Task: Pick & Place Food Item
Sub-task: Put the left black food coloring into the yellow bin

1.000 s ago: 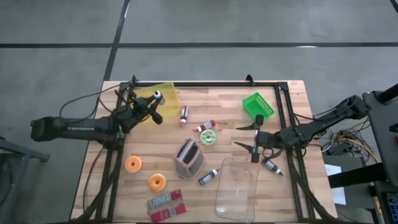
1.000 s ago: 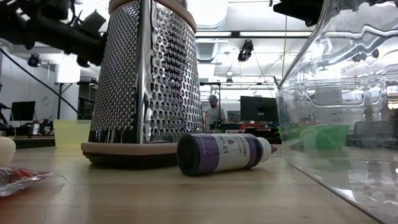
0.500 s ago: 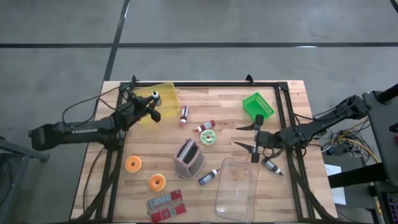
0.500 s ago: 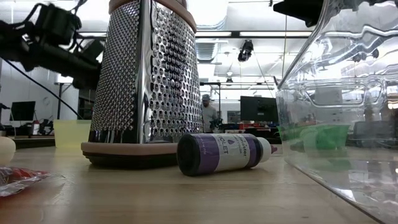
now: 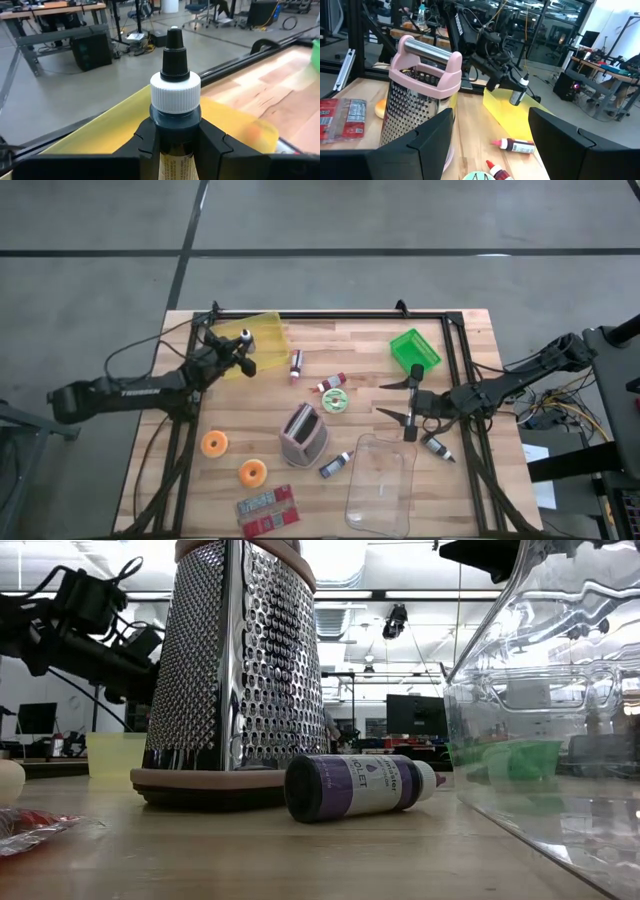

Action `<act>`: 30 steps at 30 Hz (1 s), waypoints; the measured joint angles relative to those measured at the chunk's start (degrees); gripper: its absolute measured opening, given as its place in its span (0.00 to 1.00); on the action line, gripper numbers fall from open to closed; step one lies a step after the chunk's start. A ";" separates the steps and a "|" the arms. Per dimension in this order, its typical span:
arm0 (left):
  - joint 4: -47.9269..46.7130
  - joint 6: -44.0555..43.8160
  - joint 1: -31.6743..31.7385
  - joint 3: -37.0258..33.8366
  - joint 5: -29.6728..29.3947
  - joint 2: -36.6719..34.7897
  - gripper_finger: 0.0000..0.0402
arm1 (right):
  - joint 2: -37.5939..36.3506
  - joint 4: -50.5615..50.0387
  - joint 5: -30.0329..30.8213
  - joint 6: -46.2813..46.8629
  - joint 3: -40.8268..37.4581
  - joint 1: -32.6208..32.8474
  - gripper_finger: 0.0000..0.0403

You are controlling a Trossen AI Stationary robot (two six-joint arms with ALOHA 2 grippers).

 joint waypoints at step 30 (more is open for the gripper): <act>3.02 -6.77 3.52 0.00 0.51 13.16 0.19 | 0.02 -0.37 -0.24 0.26 -0.04 0.00 0.63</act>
